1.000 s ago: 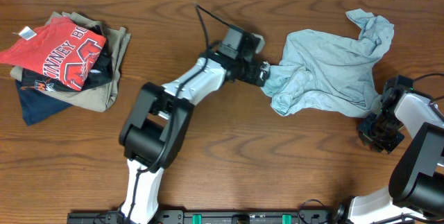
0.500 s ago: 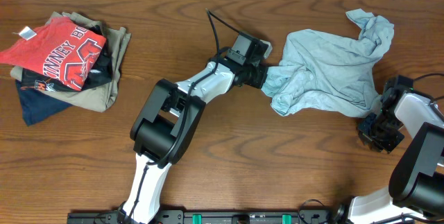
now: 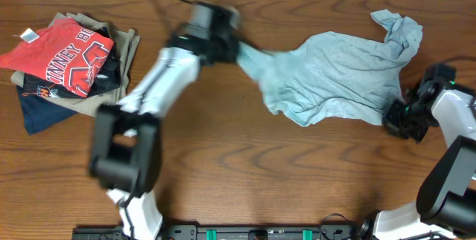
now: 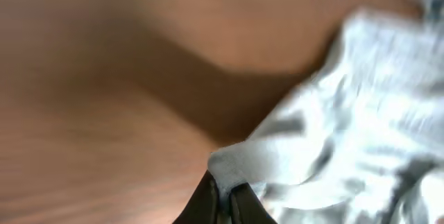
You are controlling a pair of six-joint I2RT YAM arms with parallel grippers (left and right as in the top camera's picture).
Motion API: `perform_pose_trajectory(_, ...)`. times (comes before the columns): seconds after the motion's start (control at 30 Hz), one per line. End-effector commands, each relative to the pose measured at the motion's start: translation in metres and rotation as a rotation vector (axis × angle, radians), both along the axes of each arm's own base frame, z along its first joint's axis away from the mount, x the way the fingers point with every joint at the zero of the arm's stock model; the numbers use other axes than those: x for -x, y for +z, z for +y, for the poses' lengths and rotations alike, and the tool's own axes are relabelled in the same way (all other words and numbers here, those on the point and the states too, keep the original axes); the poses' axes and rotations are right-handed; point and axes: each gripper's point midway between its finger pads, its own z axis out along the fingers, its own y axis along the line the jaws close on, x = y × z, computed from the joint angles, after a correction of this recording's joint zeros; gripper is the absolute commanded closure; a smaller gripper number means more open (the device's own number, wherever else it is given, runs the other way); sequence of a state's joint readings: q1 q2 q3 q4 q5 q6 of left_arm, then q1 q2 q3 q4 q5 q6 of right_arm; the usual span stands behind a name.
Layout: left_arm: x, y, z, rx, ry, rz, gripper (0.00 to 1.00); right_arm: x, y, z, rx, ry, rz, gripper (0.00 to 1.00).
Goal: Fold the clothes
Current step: 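Drag the t-shirt leftward with the left gripper and release it, then grasp the t-shirt's collar area with the left gripper and pull it left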
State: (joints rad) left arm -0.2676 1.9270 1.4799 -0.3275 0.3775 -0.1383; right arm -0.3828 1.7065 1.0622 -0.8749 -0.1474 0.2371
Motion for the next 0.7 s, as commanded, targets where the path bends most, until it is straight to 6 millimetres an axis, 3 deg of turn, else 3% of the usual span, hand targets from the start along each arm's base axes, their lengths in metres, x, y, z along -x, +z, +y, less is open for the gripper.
perform_pose_trajectory(0.0,-0.013,0.036,0.029,0.016,0.070,-0.081,0.94,-0.031,0.020,0.016,-0.043,0.115,-0.154,0.82)
perform_pose_trajectory(0.07,-0.022,0.043,0.047,0.013,0.112,-0.113,0.94,-0.039,0.020,0.019,-0.031,0.132,-0.183,0.81)
perform_pose_trajectory(0.27,-0.062,0.061,0.129,-0.134,0.382,-0.269,0.94,-0.046,0.021,0.035,-0.032,0.186,-0.194,0.80)
perform_pose_trajectory(0.47,-0.088,0.103,0.161,-0.097,0.462,-0.457,0.92,-0.046,0.020,0.047,-0.038,0.215,-0.188,0.76)
perform_pose_trajectory(0.5,-0.088,0.103,0.162,-0.098,0.464,-0.455,0.83,-0.046,0.020,0.048,-0.037,0.218,-0.188,0.75)
perform_pose_trajectory(0.6,-0.079,0.085,0.160,-0.082,0.473,-0.363,0.30,-0.046,0.020,0.050,-0.039,0.223,-0.185,0.72)
perform_pose_trajectory(0.67,-0.065,0.064,0.146,-0.044,0.435,-0.246,0.16,-0.045,0.020,0.050,-0.040,0.224,-0.182,0.70)
